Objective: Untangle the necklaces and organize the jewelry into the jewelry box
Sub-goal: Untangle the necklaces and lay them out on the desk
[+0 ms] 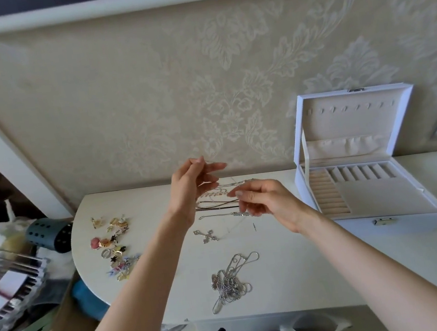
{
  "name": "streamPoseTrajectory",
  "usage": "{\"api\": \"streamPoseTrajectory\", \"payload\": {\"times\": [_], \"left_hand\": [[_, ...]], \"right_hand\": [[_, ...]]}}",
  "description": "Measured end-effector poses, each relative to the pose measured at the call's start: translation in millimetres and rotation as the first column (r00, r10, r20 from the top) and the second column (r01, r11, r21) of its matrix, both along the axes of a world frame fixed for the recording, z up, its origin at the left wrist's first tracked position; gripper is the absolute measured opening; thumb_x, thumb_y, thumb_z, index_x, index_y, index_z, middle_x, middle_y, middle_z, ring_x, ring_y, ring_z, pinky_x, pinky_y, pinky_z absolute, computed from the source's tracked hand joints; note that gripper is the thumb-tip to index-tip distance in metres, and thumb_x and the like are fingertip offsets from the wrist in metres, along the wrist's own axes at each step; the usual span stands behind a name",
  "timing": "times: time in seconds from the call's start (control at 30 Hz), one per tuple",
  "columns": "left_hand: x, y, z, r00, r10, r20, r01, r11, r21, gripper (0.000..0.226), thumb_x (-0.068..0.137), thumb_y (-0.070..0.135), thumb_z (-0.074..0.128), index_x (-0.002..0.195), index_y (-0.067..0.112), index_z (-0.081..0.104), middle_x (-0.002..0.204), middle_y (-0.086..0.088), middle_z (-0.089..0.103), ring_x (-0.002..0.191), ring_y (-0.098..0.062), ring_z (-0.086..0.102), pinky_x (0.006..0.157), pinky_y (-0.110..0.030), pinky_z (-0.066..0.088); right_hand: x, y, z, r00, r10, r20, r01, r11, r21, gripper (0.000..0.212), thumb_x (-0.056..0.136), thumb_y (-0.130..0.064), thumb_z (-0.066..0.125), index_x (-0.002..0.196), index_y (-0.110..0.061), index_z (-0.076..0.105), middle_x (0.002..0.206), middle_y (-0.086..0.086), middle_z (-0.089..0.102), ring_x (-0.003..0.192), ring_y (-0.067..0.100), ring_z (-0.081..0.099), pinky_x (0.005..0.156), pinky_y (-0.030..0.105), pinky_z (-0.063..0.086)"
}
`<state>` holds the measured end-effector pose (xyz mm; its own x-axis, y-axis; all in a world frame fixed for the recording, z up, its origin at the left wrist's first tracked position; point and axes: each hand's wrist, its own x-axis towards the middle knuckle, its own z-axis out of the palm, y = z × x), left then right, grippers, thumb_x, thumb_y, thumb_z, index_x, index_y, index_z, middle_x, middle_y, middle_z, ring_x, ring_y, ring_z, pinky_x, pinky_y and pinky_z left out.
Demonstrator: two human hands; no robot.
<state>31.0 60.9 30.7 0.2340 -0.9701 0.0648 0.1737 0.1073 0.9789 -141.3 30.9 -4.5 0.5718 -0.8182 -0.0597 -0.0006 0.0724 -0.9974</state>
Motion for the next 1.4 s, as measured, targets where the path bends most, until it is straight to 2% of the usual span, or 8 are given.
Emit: {"api": "streamPoseTrajectory", "payload": {"times": [0.17, 0.3, 0.4, 0.57, 0.73, 0.9, 1.2, 1.4], "left_hand": [[-4.0, 1.5, 13.5, 0.994, -0.044, 0.098, 0.056, 0.991, -0.124, 0.027, 0.098, 0.013, 0.045, 0.071, 0.011, 0.05, 0.089, -0.009, 0.071, 0.07, -0.011, 0.061, 0.066, -0.021, 0.05], [-11.3, 1.8, 20.6, 0.985, -0.128, 0.119, 0.148, 0.972, -0.18, 0.027, 0.096, 0.009, 0.044, 0.07, 0.008, 0.051, 0.087, -0.006, 0.071, 0.085, -0.017, 0.062, 0.071, -0.021, 0.049], [-13.3, 1.2, 19.6, 0.986, -0.136, 0.098, 0.153, 0.968, -0.198, 0.026, 0.095, 0.006, 0.044, 0.071, 0.008, 0.051, 0.094, -0.008, 0.071, 0.083, -0.016, 0.061, 0.072, -0.022, 0.049], [0.8, 0.8, 17.8, 1.0, 0.015, -0.01, -0.017, 0.975, -0.22, 0.029, 0.094, 0.006, 0.046, 0.068, 0.014, 0.052, 0.094, -0.006, 0.072, 0.068, -0.009, 0.054, 0.06, -0.019, 0.04], [24.1, 0.2, 1.4, 0.979, 0.205, -0.015, -0.205, 0.968, -0.144, 0.025, 0.093, 0.01, 0.052, 0.069, 0.017, 0.052, 0.088, -0.001, 0.074, 0.058, -0.007, 0.045, 0.051, -0.018, 0.032], [34.3, -0.1, -28.5, 0.972, 0.231, -0.028, -0.232, 0.972, -0.026, 0.021, 0.093, 0.016, 0.055, 0.072, 0.018, 0.051, 0.091, 0.0, 0.074, 0.057, -0.007, 0.04, 0.047, -0.016, 0.028], [40.3, 0.9, -53.6, 0.922, 0.361, -0.138, -0.351, 0.932, 0.091, 0.023, 0.094, 0.015, 0.052, 0.072, 0.02, 0.049, 0.095, 0.0, 0.072, 0.056, -0.007, 0.038, 0.046, -0.015, 0.03], [45.2, -2.8, -48.0, 0.901, 0.388, -0.192, -0.38, 0.922, 0.077, 0.023, 0.094, 0.015, 0.053, 0.072, 0.018, 0.049, 0.084, 0.002, 0.063, 0.054, -0.006, 0.042, 0.045, -0.014, 0.035]], "right_hand": [[3.2, -1.7, -10.9, 0.987, -0.118, -0.104, 0.115, 0.993, -0.034, 0.036, 0.081, -0.016, 0.072, 0.115, -0.018, 0.062, 0.068, 0.002, 0.055, 0.05, 0.014, 0.05, 0.05, 0.022, 0.038], [12.2, 1.6, -12.8, 0.968, 0.067, -0.241, -0.082, 0.995, -0.05, 0.045, 0.083, -0.027, 0.07, 0.124, -0.034, 0.055, 0.057, 0.002, 0.057, 0.044, 0.012, 0.043, 0.043, 0.019, 0.033], [13.7, 4.5, -16.4, 0.946, 0.166, -0.279, -0.181, 0.983, -0.029, 0.023, 0.084, -0.026, 0.07, 0.106, -0.025, 0.068, 0.057, 0.002, 0.056, 0.045, 0.01, 0.042, 0.043, 0.017, 0.034], [-3.9, 4.3, -23.5, 0.964, 0.059, -0.261, -0.066, 0.998, -0.016, 0.005, 0.085, -0.016, 0.069, 0.081, -0.014, 0.07, 0.058, 0.0, 0.062, 0.046, 0.009, 0.047, 0.046, 0.019, 0.034], [-29.4, -3.2, -24.3, 0.937, -0.068, -0.343, 0.059, 0.998, -0.036, 0.006, 0.082, -0.018, 0.072, 0.081, -0.013, 0.068, 0.061, 0.002, 0.065, 0.054, 0.009, 0.056, 0.052, 0.018, 0.038], [-44.2, -9.4, -26.6, 0.925, -0.172, -0.338, 0.154, 0.985, -0.079, 0.003, 0.08, -0.01, 0.072, 0.078, -0.01, 0.07, 0.051, 0.004, 0.059, 0.051, 0.012, 0.054, 0.058, 0.019, 0.042], [-53.1, -9.5, -19.7, 0.868, -0.114, -0.482, 0.071, 0.992, -0.107, 0.009, 0.081, -0.015, 0.072, 0.078, -0.008, 0.068, 0.06, 0.009, 0.067, 0.039, 0.015, 0.048, 0.044, 0.018, 0.034], [-53.1, -11.5, -9.4, 0.889, -0.15, -0.432, 0.099, 0.986, -0.138, 0.007, 0.078, -0.006, 0.074, 0.076, -0.002, 0.069, 0.055, 0.007, 0.059, 0.044, 0.008, 0.05, 0.043, 0.011, 0.035]]}}
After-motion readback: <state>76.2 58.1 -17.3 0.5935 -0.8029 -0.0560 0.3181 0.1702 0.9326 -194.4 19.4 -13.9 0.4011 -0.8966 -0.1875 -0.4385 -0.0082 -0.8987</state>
